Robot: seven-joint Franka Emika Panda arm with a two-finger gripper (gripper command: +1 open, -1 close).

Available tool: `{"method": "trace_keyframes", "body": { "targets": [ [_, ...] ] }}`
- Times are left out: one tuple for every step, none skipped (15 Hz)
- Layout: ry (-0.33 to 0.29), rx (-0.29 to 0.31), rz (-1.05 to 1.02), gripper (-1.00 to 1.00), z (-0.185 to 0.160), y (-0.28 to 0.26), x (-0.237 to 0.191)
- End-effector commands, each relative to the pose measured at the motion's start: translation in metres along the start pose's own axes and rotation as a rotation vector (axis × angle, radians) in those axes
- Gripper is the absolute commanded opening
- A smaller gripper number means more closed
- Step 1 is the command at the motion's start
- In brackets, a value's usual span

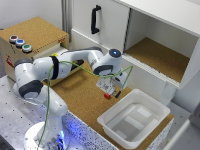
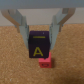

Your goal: Put the purple block on the table

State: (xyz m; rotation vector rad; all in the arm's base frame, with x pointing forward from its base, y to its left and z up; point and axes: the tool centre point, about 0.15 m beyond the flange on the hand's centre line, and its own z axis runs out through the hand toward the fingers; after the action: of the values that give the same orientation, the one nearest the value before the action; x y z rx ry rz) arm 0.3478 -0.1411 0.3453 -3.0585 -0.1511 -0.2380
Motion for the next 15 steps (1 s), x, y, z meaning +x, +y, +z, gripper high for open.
{"method": "trace_keyframes", "body": {
  "targets": [
    [0.065,-0.157,0.064,-1.00,0.088,-0.055,0.001],
    [0.060,-0.159,0.075,-1.00,0.095,-0.056,0.000],
    [0.059,-0.154,0.077,-1.00,0.099,-0.058,-0.001],
    [0.057,-0.145,0.089,-1.00,0.104,-0.061,-0.002],
    [0.064,-0.134,0.093,-1.00,0.108,-0.065,-0.001],
    [0.063,-0.128,0.082,-1.00,0.113,-0.070,0.001],
    [0.055,-0.119,0.063,-1.00,0.118,-0.077,0.006],
    [0.057,-0.106,0.060,-1.00,0.120,-0.078,0.010],
    [0.059,-0.102,0.050,-1.00,0.124,-0.078,0.015],
    [0.053,-0.097,0.042,-1.00,0.127,-0.077,0.020],
    [0.071,-0.086,0.023,-1.00,0.128,-0.077,0.025],
    [0.060,-0.091,0.014,-1.00,0.132,-0.076,0.030],
    [0.051,-0.078,0.035,-1.00,0.135,-0.072,0.035],
    [0.045,-0.072,0.037,-1.00,0.138,-0.071,0.038],
    [0.041,-0.069,0.039,-1.00,0.142,-0.072,0.041]
  ]
}}
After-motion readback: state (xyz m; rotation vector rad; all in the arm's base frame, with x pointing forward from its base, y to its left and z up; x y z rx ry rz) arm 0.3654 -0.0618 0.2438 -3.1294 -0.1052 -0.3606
